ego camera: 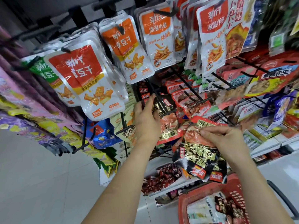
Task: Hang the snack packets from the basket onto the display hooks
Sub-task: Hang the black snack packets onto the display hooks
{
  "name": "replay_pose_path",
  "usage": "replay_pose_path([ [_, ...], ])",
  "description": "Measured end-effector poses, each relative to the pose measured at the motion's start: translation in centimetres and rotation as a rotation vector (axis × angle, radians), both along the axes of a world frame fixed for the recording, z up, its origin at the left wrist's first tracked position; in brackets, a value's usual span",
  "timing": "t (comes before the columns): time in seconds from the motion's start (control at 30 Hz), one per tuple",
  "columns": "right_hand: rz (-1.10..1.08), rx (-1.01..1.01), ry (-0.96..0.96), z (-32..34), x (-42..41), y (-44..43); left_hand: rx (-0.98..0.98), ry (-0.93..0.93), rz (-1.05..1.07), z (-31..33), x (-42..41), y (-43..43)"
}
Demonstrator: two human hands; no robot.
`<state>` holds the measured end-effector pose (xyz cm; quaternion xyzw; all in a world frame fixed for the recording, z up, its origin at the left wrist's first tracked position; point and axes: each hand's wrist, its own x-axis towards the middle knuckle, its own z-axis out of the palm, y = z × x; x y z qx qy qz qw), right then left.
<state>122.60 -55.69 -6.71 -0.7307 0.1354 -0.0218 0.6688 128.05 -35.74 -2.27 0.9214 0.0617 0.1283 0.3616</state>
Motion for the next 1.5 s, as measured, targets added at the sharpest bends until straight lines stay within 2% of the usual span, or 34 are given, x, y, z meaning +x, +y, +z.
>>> replay_pose_path([
  [0.23, 0.102, -0.014, -0.053, 0.5, -1.4, -0.6, 0.317, -0.049, -0.085, 0.5, -0.1, -0.5],
  [0.37, 0.111, 0.045, -0.051, 0.5, -1.2, 0.2, 0.419, -0.205, -0.179, -0.2, -1.6, 0.0],
  [0.5, 0.15, 0.017, -0.057, 0.7, -0.3, 1.1, 0.524, -0.142, -0.212, -1.1, -1.9, 0.1],
  [0.6, 0.183, -0.001, -0.088, 0.8, 0.3, 1.5, 0.345, -0.102, -0.216, -0.1, -0.1, 0.2],
  [0.8, 0.17, -0.107, -0.156, 0.9, 1.2, 2.5, 0.018, 0.147, -0.163, 0.0, 1.0, 0.0],
  [0.93, 0.161, -0.216, -0.196, 0.4, 1.4, 3.3, 0.055, 0.167, -0.165, 0.3, 1.5, -0.3],
  [1.0, 0.153, -0.287, -0.224, 0.1, 1.5, 3.7, 0.011, 0.164, -0.166, 0.5, 1.6, -0.4],
  [1.2, 0.077, -0.714, -0.501, -0.7, 2.2, 5.7, -0.07, 0.194, -0.197, -1.4, -1.2, -0.1],
  [1.3, 0.113, -0.813, -0.591, -1.7, 2.5, 6.5, -0.091, 0.203, -0.221, -2.8, -2.6, 0.4],
  [1.4, 0.055, -0.657, -0.59, -2.1, 2.1, 6.6, -0.179, 0.24, -0.209, -2.8, -3.6, 0.6],
  [1.5, -0.019, -0.22, -0.377, -1.1, 0.7, 6.1, -0.259, 0.265, -0.244, -2.4, -4.7, 0.7],
])
